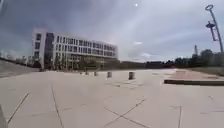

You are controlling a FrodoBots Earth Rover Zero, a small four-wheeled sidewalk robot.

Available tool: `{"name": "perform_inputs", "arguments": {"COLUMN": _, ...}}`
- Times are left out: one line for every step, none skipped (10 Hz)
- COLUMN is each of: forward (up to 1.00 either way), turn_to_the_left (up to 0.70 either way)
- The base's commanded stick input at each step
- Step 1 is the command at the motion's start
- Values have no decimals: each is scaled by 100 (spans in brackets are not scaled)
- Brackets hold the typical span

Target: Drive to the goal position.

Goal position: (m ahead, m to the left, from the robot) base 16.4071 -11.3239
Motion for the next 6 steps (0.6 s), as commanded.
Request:
{"name": "perform_inputs", "arguments": {"forward": 70, "turn_to_the_left": 0}}
{"name": "perform_inputs", "arguments": {"forward": 70, "turn_to_the_left": 0}}
{"name": "perform_inputs", "arguments": {"forward": 70, "turn_to_the_left": 0}}
{"name": "perform_inputs", "arguments": {"forward": 70, "turn_to_the_left": 0}}
{"name": "perform_inputs", "arguments": {"forward": 70, "turn_to_the_left": 0}}
{"name": "perform_inputs", "arguments": {"forward": 70, "turn_to_the_left": 0}}
